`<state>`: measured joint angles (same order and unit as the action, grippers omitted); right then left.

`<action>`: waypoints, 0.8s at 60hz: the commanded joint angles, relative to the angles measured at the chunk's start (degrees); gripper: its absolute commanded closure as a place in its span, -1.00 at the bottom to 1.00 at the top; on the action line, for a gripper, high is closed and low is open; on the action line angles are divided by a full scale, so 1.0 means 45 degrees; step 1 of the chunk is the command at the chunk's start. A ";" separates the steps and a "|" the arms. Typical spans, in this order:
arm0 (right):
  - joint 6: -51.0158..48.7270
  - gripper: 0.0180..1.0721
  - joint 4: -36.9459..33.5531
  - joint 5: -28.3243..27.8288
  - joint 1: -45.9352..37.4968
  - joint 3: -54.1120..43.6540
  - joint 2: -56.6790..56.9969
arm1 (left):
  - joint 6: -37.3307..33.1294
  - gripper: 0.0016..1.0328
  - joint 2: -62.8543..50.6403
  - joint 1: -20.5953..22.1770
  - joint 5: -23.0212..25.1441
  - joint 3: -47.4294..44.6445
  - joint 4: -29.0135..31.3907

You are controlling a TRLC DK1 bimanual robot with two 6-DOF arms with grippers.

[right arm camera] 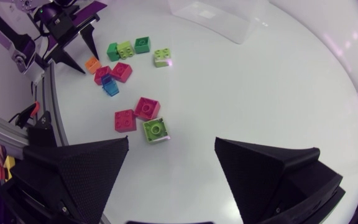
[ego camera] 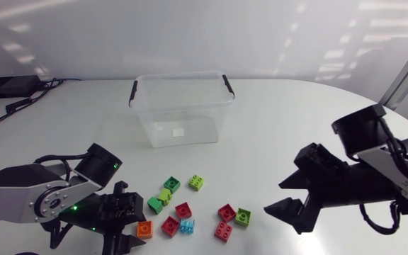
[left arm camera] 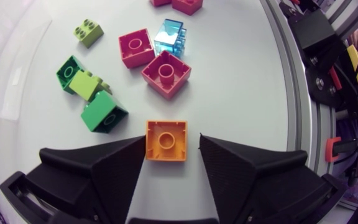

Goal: Place the duplo bricks in the container

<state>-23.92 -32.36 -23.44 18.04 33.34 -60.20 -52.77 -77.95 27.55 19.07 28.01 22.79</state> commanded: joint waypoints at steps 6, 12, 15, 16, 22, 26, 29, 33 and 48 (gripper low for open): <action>-0.0387 -0.90 0.0785 0.0717 0.1401 -0.0495 -0.1367 | -0.0558 0.38 -0.1076 0.0342 0.0098 -0.0013 -0.0103; -0.0504 -0.90 0.1253 0.1440 0.2201 -0.0495 -0.2227 | -0.0675 0.42 -0.0841 0.0342 0.0157 -0.0013 -0.0142; -0.0504 -0.90 0.1468 0.1615 0.2533 -0.0476 -0.2598 | -0.0655 0.43 -0.0470 0.0323 0.0215 -0.0033 -0.0142; -0.0504 -0.90 0.1507 0.1615 0.2612 -0.0437 -0.2715 | -0.0655 0.44 -0.0392 0.0323 0.0235 -0.0033 -0.0142; -0.0465 -0.81 0.1957 0.2026 0.3100 -0.0398 -0.3281 | -0.0538 0.44 0.0526 0.0284 0.0274 -0.0013 -0.0083; -0.0446 -0.80 0.2132 0.2143 0.3276 -0.0320 -0.3789 | -0.0499 0.44 0.1424 0.0089 0.0293 0.0260 0.0561; -0.0407 -0.80 0.2367 0.2162 0.3315 -0.0320 -0.4082 | -0.0558 0.44 0.2069 -0.0165 0.0411 0.0690 0.1284; -0.0387 -0.80 0.2660 0.2377 0.3451 -0.0300 -0.4512 | -0.0675 0.44 0.2753 -0.0478 0.0567 0.1315 0.2144; -0.0133 -0.34 0.3460 0.3002 0.4096 -0.0046 -0.5762 | -0.0753 0.44 0.3553 -0.1669 0.1114 0.3698 0.3179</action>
<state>-24.67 -17.93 -11.25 35.18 32.51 -84.18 -54.52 -62.48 21.78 22.74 40.95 36.18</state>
